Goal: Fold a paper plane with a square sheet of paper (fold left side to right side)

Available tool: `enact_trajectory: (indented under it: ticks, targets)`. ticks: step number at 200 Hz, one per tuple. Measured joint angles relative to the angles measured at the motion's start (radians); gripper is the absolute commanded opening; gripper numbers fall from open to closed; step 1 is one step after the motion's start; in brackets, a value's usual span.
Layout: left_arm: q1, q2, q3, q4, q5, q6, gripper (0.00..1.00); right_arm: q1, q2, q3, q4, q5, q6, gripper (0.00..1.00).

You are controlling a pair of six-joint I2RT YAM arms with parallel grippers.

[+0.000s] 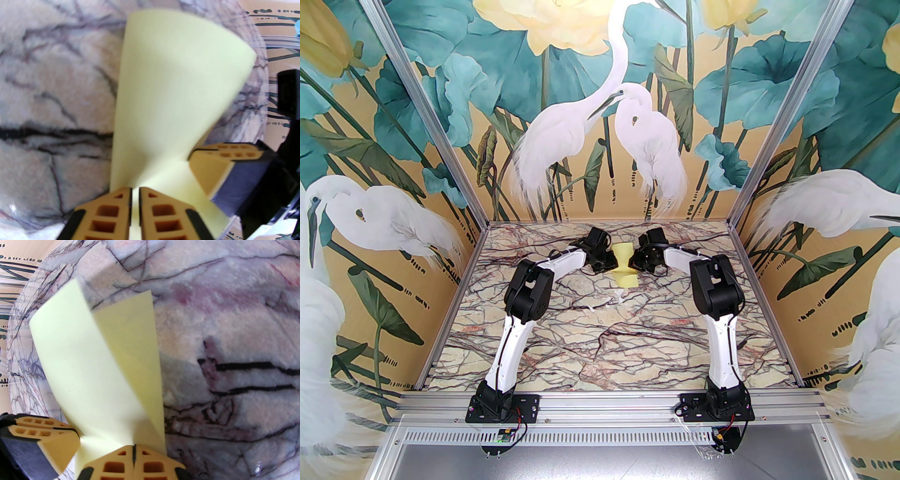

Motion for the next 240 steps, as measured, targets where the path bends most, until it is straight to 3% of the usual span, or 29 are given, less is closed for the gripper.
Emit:
enact_trajectory:
  ticks: [92, 190, 216, 240]
  targets:
    - [0.045, 0.111, 0.167, 0.042, 0.038, -0.019, 0.19, 0.000, 0.000, 0.000, 0.000, 0.000, 0.000, 0.00]
    - [0.044, 0.155, 0.229, -0.047, -0.020, -0.012, 0.19, 0.002, 0.000, 0.000, 0.000, 0.000, 0.000, 0.00]
    - [0.044, 0.116, 0.156, -0.005, -0.008, -0.012, 0.22, 0.002, 0.000, 0.000, 0.000, 0.000, 0.000, 0.00]
    - [0.039, 0.013, -0.022, 0.070, 0.009, -0.028, 0.23, 0.002, 0.000, 0.000, 0.000, 0.000, 0.000, 0.00]
